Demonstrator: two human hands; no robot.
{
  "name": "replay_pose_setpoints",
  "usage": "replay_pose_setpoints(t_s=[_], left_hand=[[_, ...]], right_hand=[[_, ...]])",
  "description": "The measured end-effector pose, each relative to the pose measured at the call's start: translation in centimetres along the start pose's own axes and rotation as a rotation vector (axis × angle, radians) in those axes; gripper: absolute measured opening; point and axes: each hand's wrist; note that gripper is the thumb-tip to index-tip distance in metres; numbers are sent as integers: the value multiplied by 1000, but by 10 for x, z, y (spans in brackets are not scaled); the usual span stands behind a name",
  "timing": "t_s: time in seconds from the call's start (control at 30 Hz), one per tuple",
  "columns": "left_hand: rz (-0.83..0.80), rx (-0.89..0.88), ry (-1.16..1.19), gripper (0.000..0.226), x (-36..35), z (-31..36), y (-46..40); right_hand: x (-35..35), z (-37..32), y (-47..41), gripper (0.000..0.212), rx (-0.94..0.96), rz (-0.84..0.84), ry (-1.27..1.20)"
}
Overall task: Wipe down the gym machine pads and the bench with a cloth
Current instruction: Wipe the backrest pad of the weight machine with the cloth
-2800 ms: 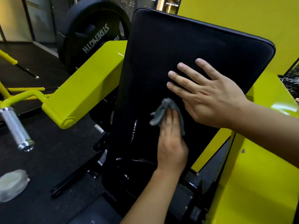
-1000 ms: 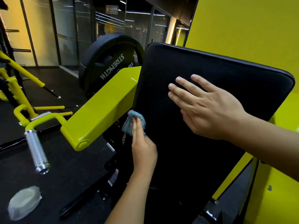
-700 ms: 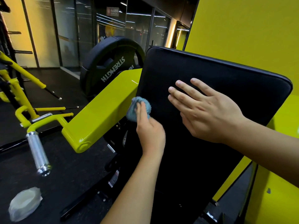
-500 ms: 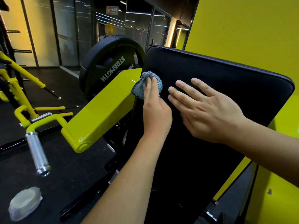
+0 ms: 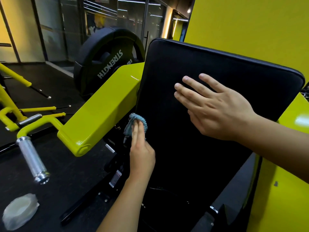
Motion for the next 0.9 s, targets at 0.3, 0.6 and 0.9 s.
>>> replay_pose_setpoints(t_s=[0.3, 0.6, 0.9], left_hand=[[-50, 107, 62, 58, 9, -16, 12], [-72, 63, 172, 54, 15, -26, 3], [75, 87, 220, 61, -10, -16, 19]], right_hand=[[6, -5, -1, 63, -41, -10, 15], [10, -6, -2, 63, -40, -19, 7], [5, -5, -1, 66, -22, 40, 24]])
Point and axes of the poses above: each hand's wrist, its own y-axis away from the middle knuckle, its own x-axis out of the back of the hand, z = x × y, and after that the axes turned 8 degrees about -z, right-handed
